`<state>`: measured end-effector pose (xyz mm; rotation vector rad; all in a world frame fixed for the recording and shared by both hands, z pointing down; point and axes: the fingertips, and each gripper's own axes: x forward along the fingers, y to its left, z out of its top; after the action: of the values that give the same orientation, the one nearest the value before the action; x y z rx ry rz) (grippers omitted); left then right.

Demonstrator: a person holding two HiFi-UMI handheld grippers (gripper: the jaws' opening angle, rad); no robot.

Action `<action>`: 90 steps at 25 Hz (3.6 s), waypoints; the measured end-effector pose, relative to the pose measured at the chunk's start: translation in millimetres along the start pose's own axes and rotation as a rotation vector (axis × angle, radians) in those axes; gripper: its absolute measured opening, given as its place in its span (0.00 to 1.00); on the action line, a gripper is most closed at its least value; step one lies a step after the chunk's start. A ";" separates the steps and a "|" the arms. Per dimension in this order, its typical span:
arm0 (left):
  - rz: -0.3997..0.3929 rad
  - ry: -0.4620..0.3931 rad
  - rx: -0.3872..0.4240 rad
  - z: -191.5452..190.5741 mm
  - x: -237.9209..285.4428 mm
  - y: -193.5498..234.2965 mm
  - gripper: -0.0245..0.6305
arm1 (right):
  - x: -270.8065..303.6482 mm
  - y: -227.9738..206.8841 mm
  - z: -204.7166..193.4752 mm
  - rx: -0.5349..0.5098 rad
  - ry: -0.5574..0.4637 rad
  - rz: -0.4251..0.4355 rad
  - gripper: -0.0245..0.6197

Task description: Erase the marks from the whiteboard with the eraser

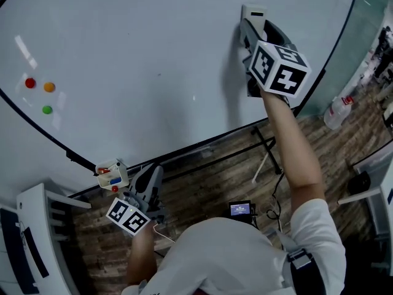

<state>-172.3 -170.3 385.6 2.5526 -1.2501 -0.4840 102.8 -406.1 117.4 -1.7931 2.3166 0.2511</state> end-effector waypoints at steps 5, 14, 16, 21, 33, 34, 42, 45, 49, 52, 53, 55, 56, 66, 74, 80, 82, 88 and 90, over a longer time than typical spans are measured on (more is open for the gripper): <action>0.010 -0.007 -0.006 0.0 -4.9 1.6 0.06 | -0.6 13.3 0.6 -0.003 0.001 0.012 0.41; -0.001 -0.015 -0.010 3.4 -11.0 3.0 0.06 | -5.2 28.5 4.3 -0.008 0.000 0.016 0.41; 0.001 -0.016 -0.009 4.3 -13.3 2.3 0.06 | -6.3 30.1 5.7 -0.006 -0.002 0.015 0.41; 0.001 -0.016 -0.013 7.5 -20.9 9.2 0.06 | -5.8 41.9 7.0 -0.009 -0.007 0.012 0.41; 0.005 -0.017 -0.017 12.9 -44.9 25.0 0.06 | -7.3 87.6 6.9 -0.021 -0.021 0.037 0.41; 0.006 -0.017 -0.018 13.7 -46.8 26.7 0.06 | -7.2 91.8 6.8 -0.022 -0.022 0.040 0.41; 0.017 -0.020 -0.017 18.2 -62.5 37.4 0.06 | -7.4 122.4 5.5 -0.028 -0.033 0.058 0.41; 0.020 -0.023 -0.017 19.2 -68.2 39.0 0.06 | -9.0 129.1 5.9 -0.028 -0.036 0.060 0.41; 0.024 -0.028 -0.017 20.5 -74.9 41.6 0.06 | -10.5 140.1 5.8 -0.027 -0.037 0.071 0.41; 0.028 -0.032 -0.020 21.7 -79.8 45.5 0.06 | -10.3 152.6 4.4 -0.033 -0.036 0.085 0.41; 0.029 -0.033 -0.020 21.9 -81.4 46.6 0.06 | -10.4 156.3 3.8 -0.034 -0.036 0.088 0.41; 0.030 -0.034 -0.022 22.2 -84.1 48.1 0.06 | -10.9 162.2 3.2 -0.035 -0.036 0.092 0.41; 0.031 -0.035 -0.022 22.3 -85.5 48.9 0.06 | -11.1 164.7 2.9 -0.036 -0.037 0.093 0.41; 0.032 -0.040 -0.030 22.3 -93.3 53.5 0.06 | -10.6 172.9 0.9 -0.036 -0.025 0.087 0.41; 0.029 -0.048 -0.034 23.1 -95.2 51.0 0.06 | -12.2 191.7 3.4 -0.040 -0.026 0.111 0.41; 0.036 -0.050 -0.041 22.3 -100.2 56.4 0.06 | -10.1 207.4 1.8 -0.039 -0.027 0.118 0.41; 0.035 -0.052 -0.041 22.8 -101.1 55.8 0.06 | -11.0 215.3 2.4 -0.043 -0.027 0.131 0.41; 0.038 -0.061 -0.040 25.0 -106.2 55.7 0.06 | -12.5 243.8 2.1 -0.067 -0.021 0.172 0.41; 0.042 -0.065 -0.043 25.6 -109.0 55.0 0.06 | -14.4 249.4 3.2 -0.073 -0.022 0.180 0.41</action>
<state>-284.5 -118.2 402.4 2.4888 -1.2984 -0.5829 -135.0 -329.7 120.9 -1.6045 2.4860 0.3847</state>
